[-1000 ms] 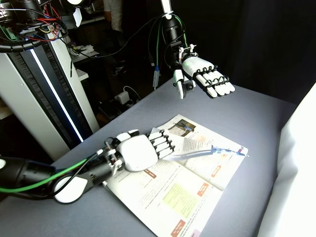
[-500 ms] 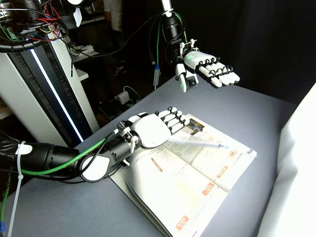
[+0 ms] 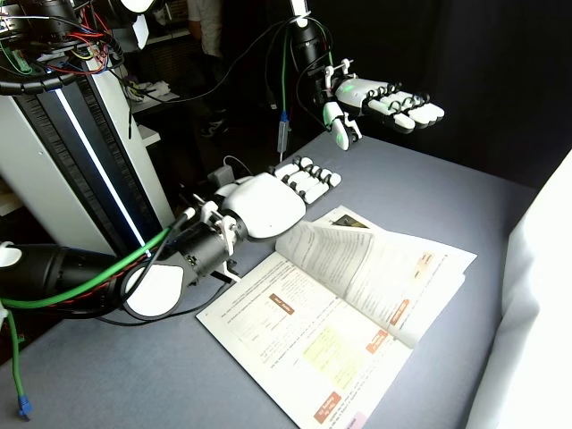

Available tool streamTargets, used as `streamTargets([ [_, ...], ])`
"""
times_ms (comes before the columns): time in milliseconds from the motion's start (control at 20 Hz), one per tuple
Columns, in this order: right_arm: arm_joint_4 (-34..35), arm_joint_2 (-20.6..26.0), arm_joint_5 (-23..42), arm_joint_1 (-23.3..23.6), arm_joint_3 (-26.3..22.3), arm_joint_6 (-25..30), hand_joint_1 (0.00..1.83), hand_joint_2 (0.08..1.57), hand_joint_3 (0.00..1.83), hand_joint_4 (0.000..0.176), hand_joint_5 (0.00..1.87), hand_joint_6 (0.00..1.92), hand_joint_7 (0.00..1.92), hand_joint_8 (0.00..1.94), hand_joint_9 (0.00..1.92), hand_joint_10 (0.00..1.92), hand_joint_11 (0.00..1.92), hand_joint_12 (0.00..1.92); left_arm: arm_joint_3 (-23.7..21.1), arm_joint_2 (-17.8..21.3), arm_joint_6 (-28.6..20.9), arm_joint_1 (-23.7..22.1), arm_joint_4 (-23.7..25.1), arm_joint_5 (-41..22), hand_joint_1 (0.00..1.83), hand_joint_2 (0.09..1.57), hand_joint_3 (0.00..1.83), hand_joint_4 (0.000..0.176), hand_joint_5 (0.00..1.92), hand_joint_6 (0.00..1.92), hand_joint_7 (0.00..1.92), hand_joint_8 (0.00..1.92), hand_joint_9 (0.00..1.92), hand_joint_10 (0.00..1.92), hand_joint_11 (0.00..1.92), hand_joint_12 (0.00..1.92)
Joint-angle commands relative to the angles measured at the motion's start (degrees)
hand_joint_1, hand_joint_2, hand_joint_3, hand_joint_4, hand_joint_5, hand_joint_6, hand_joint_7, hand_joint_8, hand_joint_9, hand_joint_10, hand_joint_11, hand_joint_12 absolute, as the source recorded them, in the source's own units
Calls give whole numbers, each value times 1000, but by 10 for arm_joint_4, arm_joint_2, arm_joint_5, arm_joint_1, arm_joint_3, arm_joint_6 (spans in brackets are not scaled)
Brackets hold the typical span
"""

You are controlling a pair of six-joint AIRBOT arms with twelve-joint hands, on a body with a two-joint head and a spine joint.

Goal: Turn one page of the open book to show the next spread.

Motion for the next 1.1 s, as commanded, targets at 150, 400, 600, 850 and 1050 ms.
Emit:
streamTargets([
  [150,70,26,88,15,-28,-47,0,1329,0,0,140,2,106,1,66,2,0,299,4,-4,0,-1,-8,-63,0,1566,344,29,62,18,93,12,101,21,0,559],
  [400,115,43,86,17,-29,-73,0,1357,5,0,140,1,106,0,66,1,0,282,8,-12,-8,-3,5,-46,0,1571,395,68,37,16,84,7,89,17,0,452],
  [600,154,109,54,3,-49,-77,0,1331,0,0,140,1,106,0,66,1,0,320,12,-21,-14,-10,24,-27,0,1357,129,31,7,2,16,0,17,2,0,89],
  [850,206,224,35,-36,-94,-118,0,1231,0,48,0,0,0,0,0,0,0,1,11,-23,-17,-9,31,-25,0,1342,6,36,0,0,0,0,0,0,0,0],
  [1050,191,294,-22,-56,-132,-118,0,1271,0,0,0,0,0,0,0,0,0,0,11,-24,-18,-10,45,-10,0,1366,14,41,0,0,0,0,0,0,0,0],
])
